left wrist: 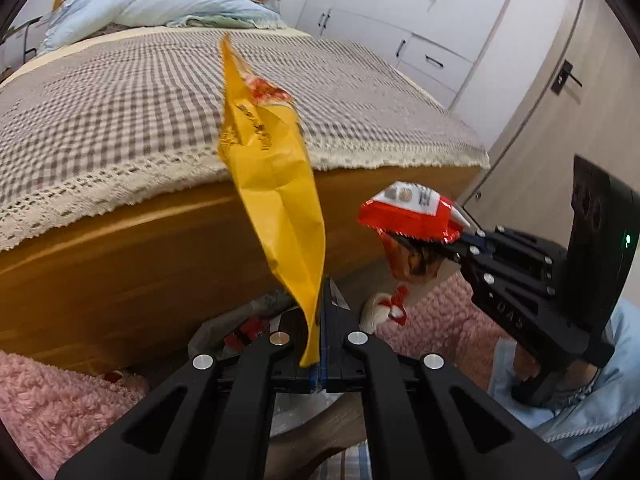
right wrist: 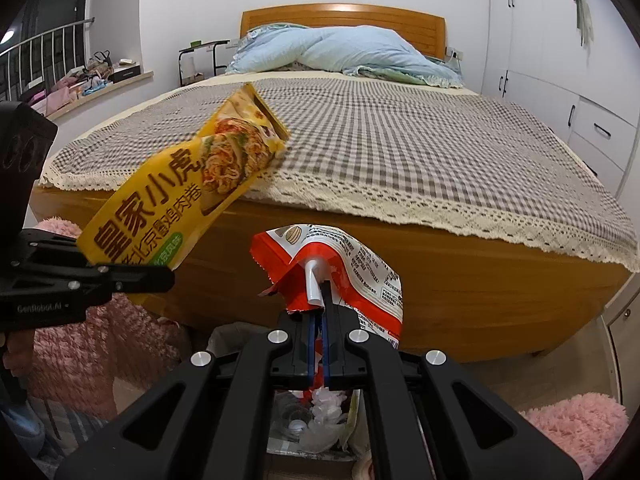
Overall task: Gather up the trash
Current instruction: 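Carry both held items past the bed frame over the floor trash bag, then lower both held items into the trash bag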
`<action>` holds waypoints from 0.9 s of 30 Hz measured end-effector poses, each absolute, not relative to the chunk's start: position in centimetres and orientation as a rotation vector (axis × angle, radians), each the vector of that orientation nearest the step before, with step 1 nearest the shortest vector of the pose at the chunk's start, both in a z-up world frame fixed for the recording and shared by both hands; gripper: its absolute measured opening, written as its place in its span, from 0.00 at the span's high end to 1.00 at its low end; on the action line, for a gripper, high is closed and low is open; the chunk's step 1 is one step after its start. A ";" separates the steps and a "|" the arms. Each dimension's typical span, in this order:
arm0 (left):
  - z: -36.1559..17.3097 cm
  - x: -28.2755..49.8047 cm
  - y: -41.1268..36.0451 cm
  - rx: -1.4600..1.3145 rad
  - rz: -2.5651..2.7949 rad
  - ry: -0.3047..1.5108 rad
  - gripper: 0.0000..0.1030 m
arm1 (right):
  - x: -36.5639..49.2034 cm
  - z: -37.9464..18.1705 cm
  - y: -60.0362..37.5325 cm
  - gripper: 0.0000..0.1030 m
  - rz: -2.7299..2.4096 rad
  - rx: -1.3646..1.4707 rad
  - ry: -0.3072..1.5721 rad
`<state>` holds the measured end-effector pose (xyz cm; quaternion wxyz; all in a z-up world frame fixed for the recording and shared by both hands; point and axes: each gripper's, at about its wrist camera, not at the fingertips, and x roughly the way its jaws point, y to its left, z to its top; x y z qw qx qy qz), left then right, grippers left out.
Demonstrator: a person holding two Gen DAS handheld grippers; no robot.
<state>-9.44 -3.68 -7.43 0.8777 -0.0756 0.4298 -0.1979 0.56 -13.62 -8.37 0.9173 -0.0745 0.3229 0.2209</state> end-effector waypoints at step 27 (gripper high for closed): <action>-15.8 -6.4 -4.6 -0.079 -0.423 1.203 1.00 | 3.2 -13.7 -16.2 0.98 0.444 -0.050 0.931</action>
